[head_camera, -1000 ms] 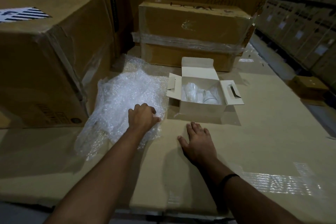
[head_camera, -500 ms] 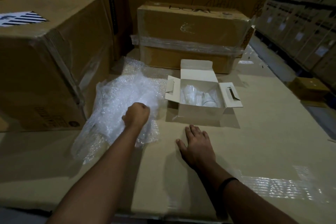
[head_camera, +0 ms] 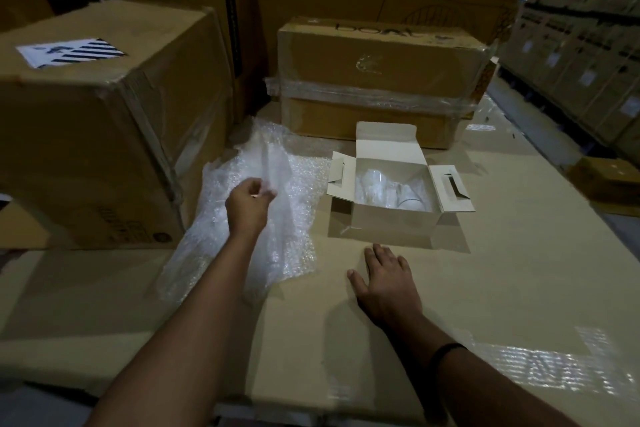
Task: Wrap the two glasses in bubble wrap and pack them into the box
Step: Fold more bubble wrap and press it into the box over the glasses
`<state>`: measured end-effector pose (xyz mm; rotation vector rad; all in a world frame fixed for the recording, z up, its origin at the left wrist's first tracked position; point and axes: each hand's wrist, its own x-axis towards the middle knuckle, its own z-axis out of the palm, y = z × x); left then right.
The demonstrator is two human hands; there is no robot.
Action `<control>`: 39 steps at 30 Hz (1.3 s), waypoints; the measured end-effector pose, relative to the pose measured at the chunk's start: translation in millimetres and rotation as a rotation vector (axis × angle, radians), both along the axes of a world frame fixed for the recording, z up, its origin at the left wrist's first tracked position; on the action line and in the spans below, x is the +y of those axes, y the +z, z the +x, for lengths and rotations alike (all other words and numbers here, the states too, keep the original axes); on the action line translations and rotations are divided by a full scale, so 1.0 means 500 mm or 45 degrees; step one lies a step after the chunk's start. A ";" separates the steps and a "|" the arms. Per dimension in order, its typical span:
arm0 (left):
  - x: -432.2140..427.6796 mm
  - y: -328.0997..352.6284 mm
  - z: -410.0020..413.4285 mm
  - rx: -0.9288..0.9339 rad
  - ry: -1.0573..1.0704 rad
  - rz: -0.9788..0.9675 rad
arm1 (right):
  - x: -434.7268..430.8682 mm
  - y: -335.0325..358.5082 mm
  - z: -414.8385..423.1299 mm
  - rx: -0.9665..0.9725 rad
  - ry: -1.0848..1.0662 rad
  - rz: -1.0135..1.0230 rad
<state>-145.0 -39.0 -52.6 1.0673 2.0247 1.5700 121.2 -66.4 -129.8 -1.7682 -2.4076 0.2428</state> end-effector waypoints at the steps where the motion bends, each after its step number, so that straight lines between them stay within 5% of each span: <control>1: 0.001 -0.011 -0.007 0.033 -0.119 -0.093 | 0.000 0.001 0.000 -0.003 0.001 -0.003; 6: 0.008 -0.039 -0.032 -0.138 -0.172 -0.256 | -0.003 0.006 0.001 0.008 0.007 -0.020; 10: -0.027 0.008 0.017 0.226 -0.135 0.015 | 0.002 0.001 0.001 -0.012 -0.017 -0.013; 16: -0.119 -0.031 0.129 0.828 -0.612 0.234 | -0.004 0.036 0.016 0.166 0.028 -0.119; 18: -0.147 -0.065 0.154 0.926 -0.720 0.156 | 0.001 0.066 0.025 0.497 -0.036 -0.351; 20: -0.175 -0.082 0.179 0.983 -0.826 0.044 | 0.011 0.106 0.044 1.198 -0.246 -0.641; 22: -0.192 -0.083 0.210 1.022 -0.915 -0.093 | 0.031 0.126 0.082 1.587 -0.448 -0.810; 27: -0.196 -0.068 0.306 1.103 -1.096 -0.272 | 0.022 0.186 0.141 0.894 -0.419 -0.754; 34: -0.193 -0.070 0.362 1.192 -1.203 -0.361 | 0.024 0.217 0.266 1.015 -0.628 -0.494; 39: -0.187 -0.108 0.407 1.243 -1.205 -0.514 | 0.029 0.227 0.357 0.888 -0.661 -0.401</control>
